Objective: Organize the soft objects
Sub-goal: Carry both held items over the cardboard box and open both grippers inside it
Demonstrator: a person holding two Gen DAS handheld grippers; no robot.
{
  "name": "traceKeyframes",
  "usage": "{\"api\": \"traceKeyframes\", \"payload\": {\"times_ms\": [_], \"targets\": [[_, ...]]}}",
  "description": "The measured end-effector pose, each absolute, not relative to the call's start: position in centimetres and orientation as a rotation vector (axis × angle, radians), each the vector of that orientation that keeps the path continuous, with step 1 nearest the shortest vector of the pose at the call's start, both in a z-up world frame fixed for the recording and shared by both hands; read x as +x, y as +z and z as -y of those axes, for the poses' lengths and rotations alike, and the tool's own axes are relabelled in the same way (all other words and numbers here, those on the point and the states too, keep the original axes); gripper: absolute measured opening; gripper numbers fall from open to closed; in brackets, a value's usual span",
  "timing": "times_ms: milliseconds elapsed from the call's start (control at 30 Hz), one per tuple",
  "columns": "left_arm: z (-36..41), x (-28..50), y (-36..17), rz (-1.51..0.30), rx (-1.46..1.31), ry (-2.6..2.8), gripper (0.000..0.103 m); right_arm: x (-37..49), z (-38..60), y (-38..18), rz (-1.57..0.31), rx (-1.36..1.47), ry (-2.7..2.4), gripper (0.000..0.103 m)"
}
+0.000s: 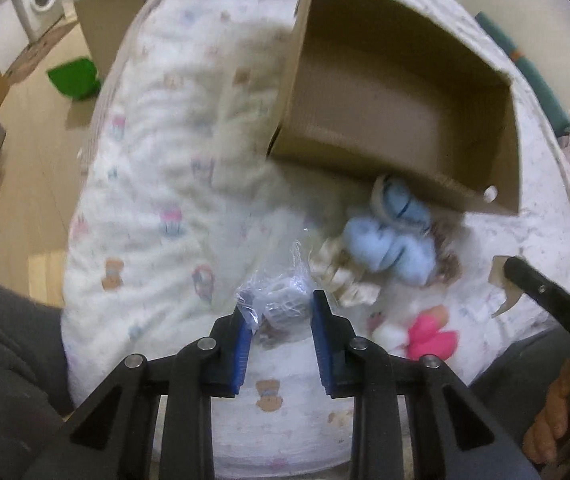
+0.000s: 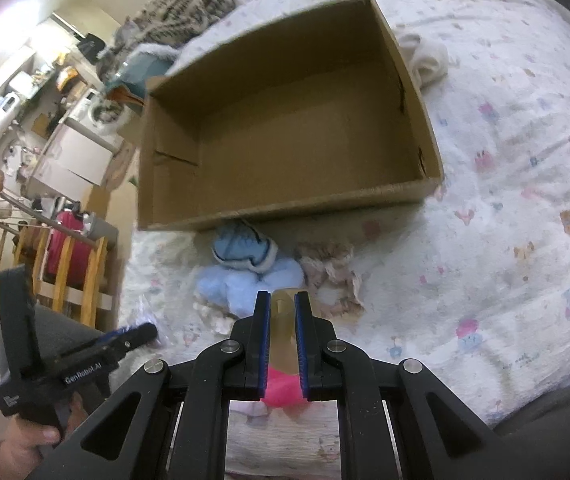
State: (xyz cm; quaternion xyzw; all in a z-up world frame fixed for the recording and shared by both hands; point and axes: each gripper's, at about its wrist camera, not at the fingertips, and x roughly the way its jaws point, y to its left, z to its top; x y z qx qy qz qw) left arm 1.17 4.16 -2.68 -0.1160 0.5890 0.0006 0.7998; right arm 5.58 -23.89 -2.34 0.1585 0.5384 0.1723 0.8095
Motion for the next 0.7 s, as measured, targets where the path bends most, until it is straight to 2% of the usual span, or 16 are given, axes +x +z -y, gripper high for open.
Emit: {"api": "traceKeyframes", "payload": {"times_ms": [333,700], "targets": [[-1.4,5.3,2.8,-1.096,-0.114,-0.049,0.025,5.2,24.5,1.6,-1.019,0.356,0.365,0.013],[1.4,11.0,4.2,-0.990,-0.023,-0.077,0.025,10.0,24.9,3.4,-0.940,0.328,0.341,0.013]]}}
